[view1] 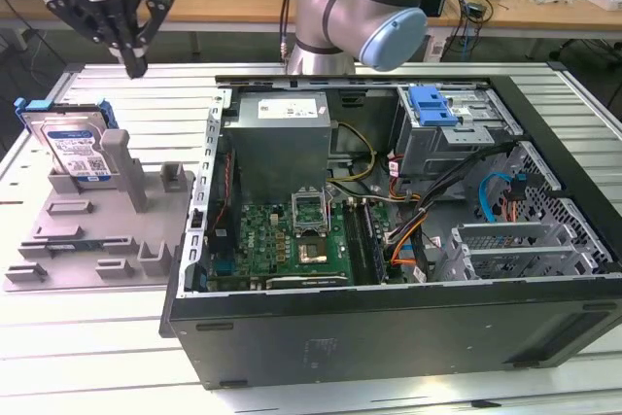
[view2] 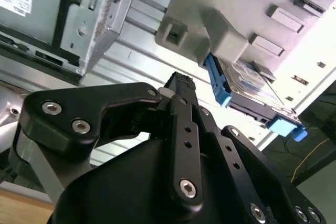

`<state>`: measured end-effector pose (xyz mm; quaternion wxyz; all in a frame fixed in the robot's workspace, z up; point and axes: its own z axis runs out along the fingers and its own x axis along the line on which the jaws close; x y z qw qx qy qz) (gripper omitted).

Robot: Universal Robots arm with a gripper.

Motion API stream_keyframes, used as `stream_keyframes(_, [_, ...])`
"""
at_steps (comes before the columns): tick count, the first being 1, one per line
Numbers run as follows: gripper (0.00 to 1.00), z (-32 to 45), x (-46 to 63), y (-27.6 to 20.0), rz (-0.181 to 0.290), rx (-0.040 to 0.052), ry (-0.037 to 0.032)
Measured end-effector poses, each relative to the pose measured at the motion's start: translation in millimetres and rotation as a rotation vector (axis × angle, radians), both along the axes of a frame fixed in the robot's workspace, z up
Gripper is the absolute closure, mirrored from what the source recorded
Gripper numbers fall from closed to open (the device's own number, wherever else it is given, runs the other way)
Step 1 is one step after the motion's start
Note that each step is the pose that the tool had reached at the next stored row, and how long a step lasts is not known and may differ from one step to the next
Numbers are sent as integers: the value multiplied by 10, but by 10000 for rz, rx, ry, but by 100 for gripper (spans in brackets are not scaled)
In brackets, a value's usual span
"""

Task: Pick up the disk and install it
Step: 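Reach for the disk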

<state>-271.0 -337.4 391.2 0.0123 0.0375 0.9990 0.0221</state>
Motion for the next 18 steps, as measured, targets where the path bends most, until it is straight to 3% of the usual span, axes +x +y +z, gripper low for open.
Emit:
stream_keyframes(5, [89, -6, -268, 125, 0, 0, 0])
stream_keyframes(13, [89, -12, -549, 256, 2, 0, 0])
stream_keyframes(18, [89, -16, -789, 352, 1, 1, 0])
